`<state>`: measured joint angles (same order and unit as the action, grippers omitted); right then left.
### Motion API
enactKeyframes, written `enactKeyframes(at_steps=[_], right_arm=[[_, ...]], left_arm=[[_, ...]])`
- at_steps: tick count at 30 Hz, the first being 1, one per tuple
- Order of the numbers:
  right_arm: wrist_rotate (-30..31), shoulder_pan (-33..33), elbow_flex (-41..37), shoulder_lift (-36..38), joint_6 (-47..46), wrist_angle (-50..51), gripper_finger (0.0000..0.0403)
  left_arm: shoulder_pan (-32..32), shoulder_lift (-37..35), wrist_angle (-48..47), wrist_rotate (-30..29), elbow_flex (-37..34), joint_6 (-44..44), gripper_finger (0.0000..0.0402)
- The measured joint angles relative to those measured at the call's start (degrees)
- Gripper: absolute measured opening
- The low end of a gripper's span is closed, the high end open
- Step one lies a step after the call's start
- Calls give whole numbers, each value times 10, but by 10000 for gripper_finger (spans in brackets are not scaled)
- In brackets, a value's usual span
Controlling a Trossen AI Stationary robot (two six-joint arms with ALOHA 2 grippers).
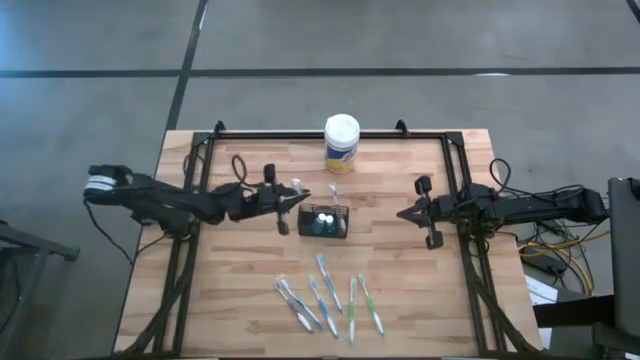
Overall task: Pick & Place toothbrushing station
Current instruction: Put the orange toothbrush into the wire organizer
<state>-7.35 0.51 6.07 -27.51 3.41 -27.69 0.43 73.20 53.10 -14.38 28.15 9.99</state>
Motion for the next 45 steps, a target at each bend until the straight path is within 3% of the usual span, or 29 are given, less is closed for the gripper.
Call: enactKeyframes(at_steps=[6,21,36,40,45], right_arm=[[0,0,-4,-1,-3,0,8],[0,0,-4,0,-9,-8,8],[0,0,-4,0,-23,-17,8],[0,0,-4,0,-34,-18,8],[0,0,-4,0,-34,-18,8]], left_arm=[[-15,60,0,2,9,-25,22],[-22,133,-1,-4,7,-26,22],[-24,144,-50,4,6,-66,49],[-24,143,-75,37,6,-72,72],[-28,142,-96,45,6,-81,132]])
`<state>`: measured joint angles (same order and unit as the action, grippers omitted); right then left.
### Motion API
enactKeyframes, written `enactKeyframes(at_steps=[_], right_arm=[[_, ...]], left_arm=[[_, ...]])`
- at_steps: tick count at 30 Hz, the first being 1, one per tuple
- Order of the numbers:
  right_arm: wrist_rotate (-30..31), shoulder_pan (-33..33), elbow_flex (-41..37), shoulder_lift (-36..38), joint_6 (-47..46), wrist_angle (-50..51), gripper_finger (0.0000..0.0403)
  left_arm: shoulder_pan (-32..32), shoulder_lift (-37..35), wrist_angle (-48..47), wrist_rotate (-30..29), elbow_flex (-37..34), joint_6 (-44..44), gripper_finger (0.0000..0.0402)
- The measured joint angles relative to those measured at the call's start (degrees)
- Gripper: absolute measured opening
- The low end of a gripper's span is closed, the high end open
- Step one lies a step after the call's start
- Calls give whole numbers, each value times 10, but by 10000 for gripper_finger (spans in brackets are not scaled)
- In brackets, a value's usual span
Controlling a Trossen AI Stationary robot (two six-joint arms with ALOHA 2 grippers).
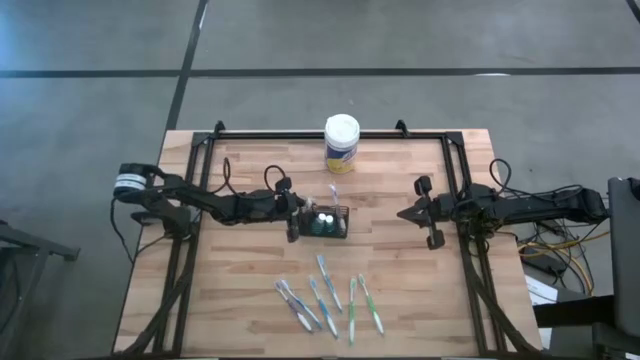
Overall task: Pick & Place toothbrushing station
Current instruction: Put the orange toothbrush into the wire organizer, then put the right green toothbrush into the wire organizer
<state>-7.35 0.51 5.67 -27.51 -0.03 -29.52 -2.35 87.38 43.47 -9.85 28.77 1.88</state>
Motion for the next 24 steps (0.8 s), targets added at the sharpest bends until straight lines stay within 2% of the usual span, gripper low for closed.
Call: enactKeyframes(at_steps=[5,10,14,24], right_arm=[[0,0,0,0,1,0,8],[0,0,0,0,5,0,8],[0,0,0,0,19,-9,8],[0,0,0,0,51,-42,8]], left_arm=[[0,-26,-27,3,0,-21,192],[0,-90,-84,2,0,-35,229],[0,-152,-140,2,0,-45,243],[0,-321,-259,-1,0,8,247]])
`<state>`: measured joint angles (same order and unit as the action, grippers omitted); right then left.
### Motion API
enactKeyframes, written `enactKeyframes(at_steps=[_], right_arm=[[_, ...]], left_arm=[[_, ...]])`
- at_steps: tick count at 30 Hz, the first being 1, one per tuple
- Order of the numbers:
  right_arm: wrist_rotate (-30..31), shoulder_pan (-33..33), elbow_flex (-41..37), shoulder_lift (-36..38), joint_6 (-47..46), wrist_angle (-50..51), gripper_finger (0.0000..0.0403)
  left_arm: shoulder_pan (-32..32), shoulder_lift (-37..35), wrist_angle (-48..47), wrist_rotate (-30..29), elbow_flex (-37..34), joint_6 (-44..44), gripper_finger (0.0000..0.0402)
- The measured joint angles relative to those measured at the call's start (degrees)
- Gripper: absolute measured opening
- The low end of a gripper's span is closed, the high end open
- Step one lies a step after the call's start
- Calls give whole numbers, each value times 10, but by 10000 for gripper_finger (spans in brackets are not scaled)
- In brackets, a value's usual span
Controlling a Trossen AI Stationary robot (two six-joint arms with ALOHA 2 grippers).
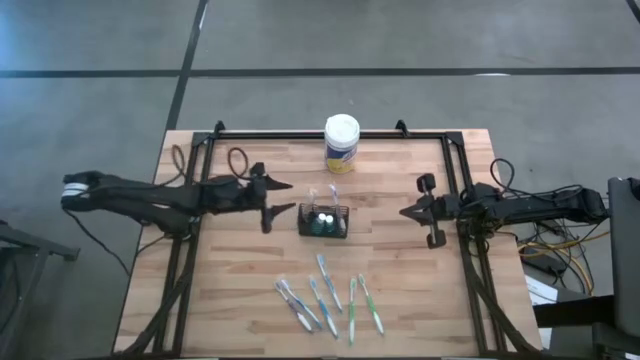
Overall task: Pick & Place toothbrushing station
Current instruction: Put the right green toothbrush into the wire organizer
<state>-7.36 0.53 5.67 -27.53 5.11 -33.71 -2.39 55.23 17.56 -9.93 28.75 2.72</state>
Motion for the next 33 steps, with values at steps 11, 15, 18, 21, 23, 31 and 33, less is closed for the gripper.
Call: enactKeyframes(at_steps=[11,15,18,21,23,31,33], right_arm=[[-1,0,0,0,-24,4,8],[-2,0,0,0,-22,4,8],[-2,0,0,0,-21,4,8],[-2,0,0,0,-17,6,8],[-2,0,0,0,-16,6,8],[-149,0,0,-18,12,15,8],[-164,0,2,-22,12,13,8]], left_arm=[[17,-207,-192,61,0,-89,222],[26,-266,-230,62,0,-86,168],[26,-300,-262,61,0,-85,106],[25,-338,-298,29,0,-99,29],[25,-366,-333,14,0,-100,11],[25,-461,-444,89,-22,-56,5],[26,-473,-428,96,-48,-54,4]])
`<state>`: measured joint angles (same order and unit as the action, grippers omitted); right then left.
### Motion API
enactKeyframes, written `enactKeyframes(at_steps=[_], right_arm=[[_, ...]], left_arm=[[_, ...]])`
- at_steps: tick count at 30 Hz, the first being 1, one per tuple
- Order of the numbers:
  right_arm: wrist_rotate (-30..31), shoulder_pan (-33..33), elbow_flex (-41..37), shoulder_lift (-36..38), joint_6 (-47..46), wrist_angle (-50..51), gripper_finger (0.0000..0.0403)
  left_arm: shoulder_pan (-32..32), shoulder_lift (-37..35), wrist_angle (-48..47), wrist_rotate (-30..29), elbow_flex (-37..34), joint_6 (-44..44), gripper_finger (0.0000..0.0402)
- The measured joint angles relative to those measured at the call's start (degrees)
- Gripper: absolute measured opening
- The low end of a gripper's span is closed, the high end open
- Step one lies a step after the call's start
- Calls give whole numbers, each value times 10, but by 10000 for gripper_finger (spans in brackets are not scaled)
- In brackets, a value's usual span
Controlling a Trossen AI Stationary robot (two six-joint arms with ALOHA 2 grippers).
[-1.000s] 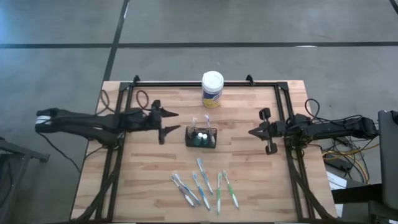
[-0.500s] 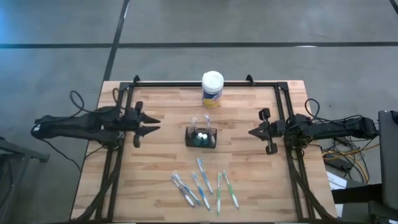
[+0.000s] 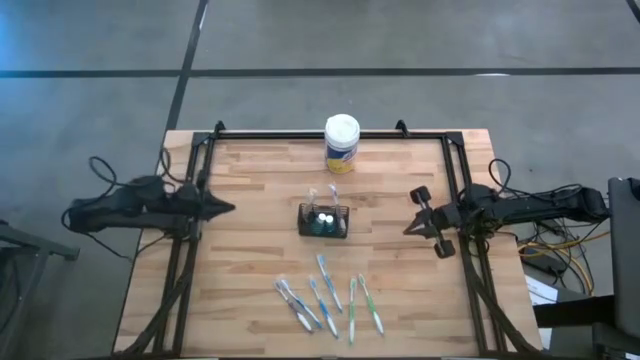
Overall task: Pick & Place toothbrushing station
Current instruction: Put the right green toothbrush into the wire organizer
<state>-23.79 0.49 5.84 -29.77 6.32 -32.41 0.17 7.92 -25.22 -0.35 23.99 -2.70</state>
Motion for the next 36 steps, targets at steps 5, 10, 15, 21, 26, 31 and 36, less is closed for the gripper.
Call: enactKeyframes(at_steps=[5,10,15,21,26,31,36], right_arm=[[58,0,0,-5,17,-2,8],[134,0,-2,-8,-9,-10,8],[111,0,-3,-6,-75,-37,8],[107,-1,-3,-7,-123,-37,8],[126,-1,-3,-8,-120,-37,8],[156,-1,-3,-21,-139,-27,8],[161,-1,-3,-55,-189,-3,8]], left_arm=[[-1,-4,214,8,-111,31,5],[-1,-3,356,14,-208,39,6],[1,2,330,33,-234,20,4],[1,0,335,43,-233,2,8],[1,-1,347,41,-233,48,8],[1,-1,347,43,-233,-10,7],[1,-1,336,43,-233,-53,7]])
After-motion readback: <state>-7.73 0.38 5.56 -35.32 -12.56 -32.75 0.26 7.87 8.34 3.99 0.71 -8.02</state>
